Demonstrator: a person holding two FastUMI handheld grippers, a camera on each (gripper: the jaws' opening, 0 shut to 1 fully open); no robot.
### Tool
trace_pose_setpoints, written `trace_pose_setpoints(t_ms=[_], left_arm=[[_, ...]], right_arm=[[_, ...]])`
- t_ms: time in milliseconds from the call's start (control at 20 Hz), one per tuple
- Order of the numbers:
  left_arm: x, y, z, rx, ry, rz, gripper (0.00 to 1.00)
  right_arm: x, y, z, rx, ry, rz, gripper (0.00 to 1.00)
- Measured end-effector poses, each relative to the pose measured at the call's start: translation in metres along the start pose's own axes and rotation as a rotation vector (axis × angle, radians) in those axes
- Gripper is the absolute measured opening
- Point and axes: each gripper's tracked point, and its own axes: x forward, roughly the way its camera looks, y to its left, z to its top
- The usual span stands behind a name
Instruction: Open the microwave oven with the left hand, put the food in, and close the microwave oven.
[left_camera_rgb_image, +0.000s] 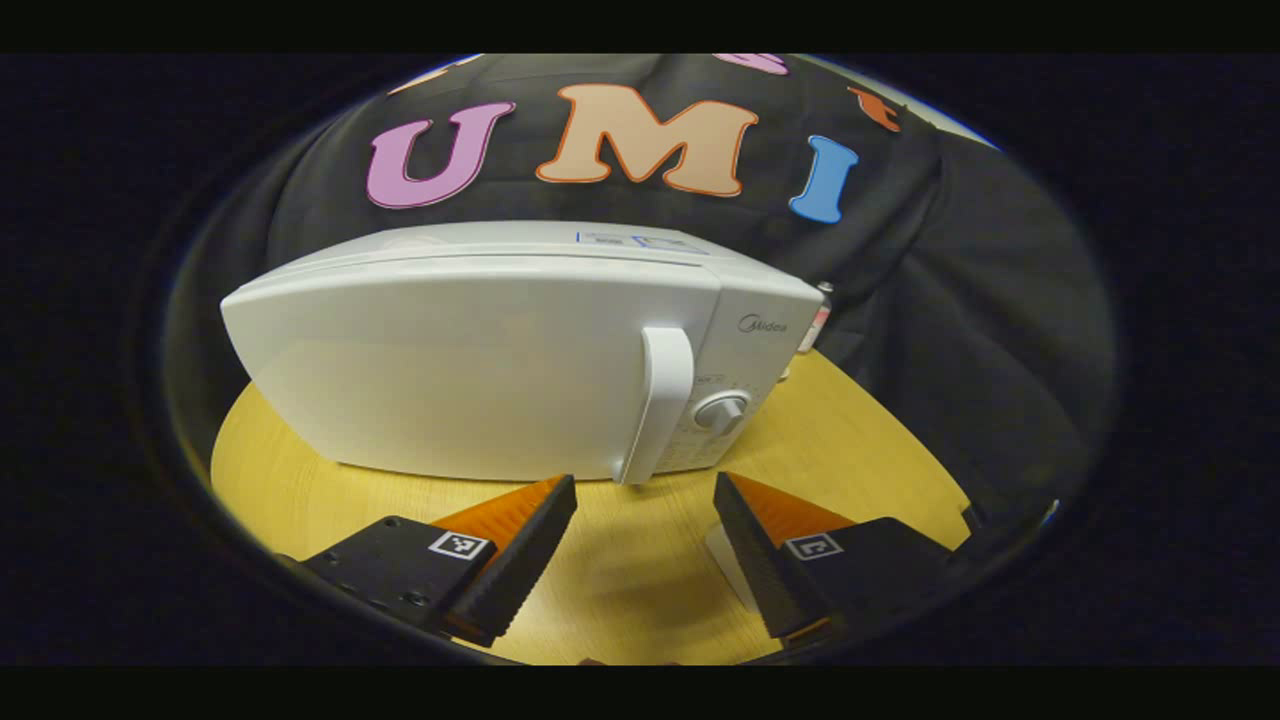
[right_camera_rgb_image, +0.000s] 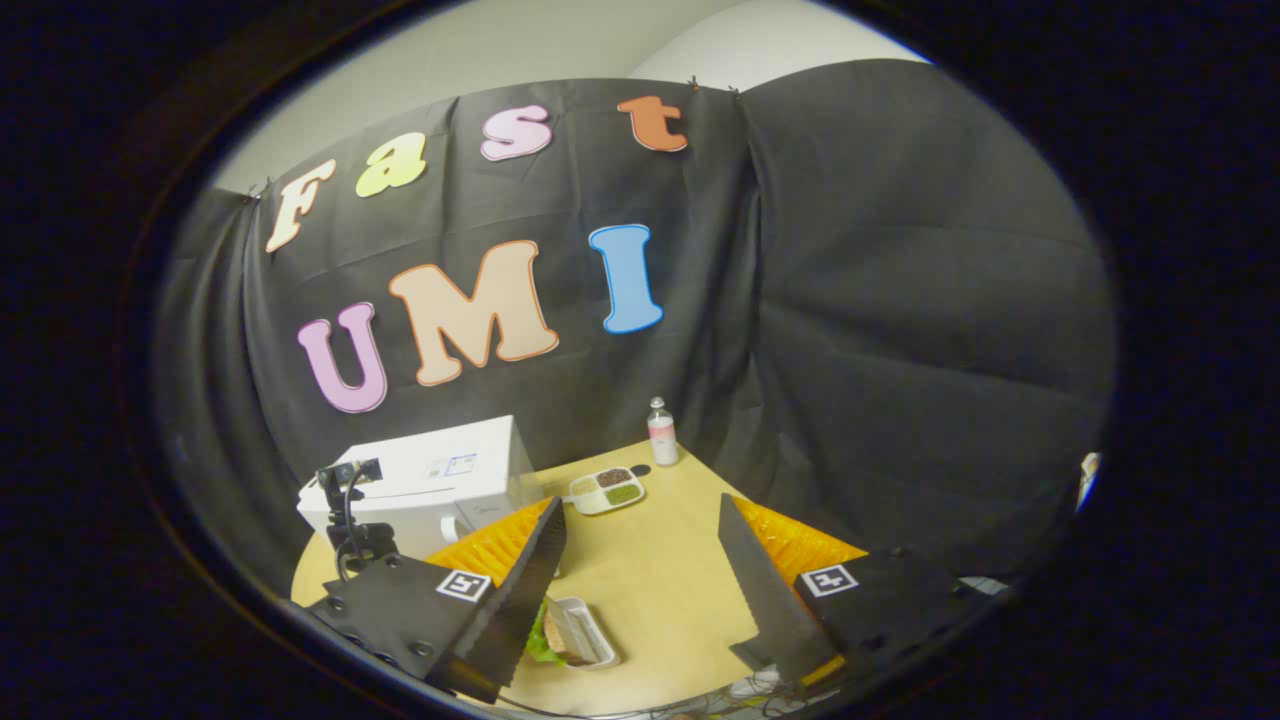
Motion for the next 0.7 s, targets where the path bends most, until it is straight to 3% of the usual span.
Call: trace_pose_setpoints(t_ms=[100, 150, 300, 400, 500, 550, 600, 650, 700], left_arm=[[0.013, 0.0, 0.0, 0.0, 0.011, 0.01, 0.83], [0.019, 0.001, 0.001, 0.006, 0.013, 0.014, 0.8], [0.034, -0.002, 0.006, 0.04, 0.007, 0.022, 0.72], [0.042, -0.002, 0.009, 0.057, 0.006, 0.031, 0.6], [0.048, -0.001, 0.01, 0.065, 0.005, 0.041, 0.53], [0.051, -0.001, 0.011, 0.07, 0.008, 0.045, 0.44], [0.054, 0.0, 0.011, 0.076, 0.009, 0.054, 0.45], [0.054, 0.0, 0.013, 0.08, 0.01, 0.056, 0.37], [0.054, 0.0, 0.013, 0.087, 0.012, 0.059, 0.37]], right_arm=[[-0.001, -0.002, 0.001, -0.006, -0.005, -0.003, 1.0], [-0.001, -0.002, 0.002, -0.005, -0.005, -0.001, 0.92], [0.002, -0.005, 0.0, -0.003, -0.001, -0.001, 0.92], [0.001, -0.008, -0.001, -0.003, 0.003, -0.003, 0.92], [0.003, -0.012, -0.001, -0.007, 0.005, -0.006, 0.92], [0.004, -0.013, -0.001, -0.01, 0.006, -0.009, 0.92], [0.005, -0.015, -0.001, -0.011, 0.008, -0.01, 0.96], [0.005, -0.016, -0.001, -0.011, 0.009, -0.01, 0.92], [0.006, -0.016, 0.0, -0.011, 0.009, -0.01, 0.96]])
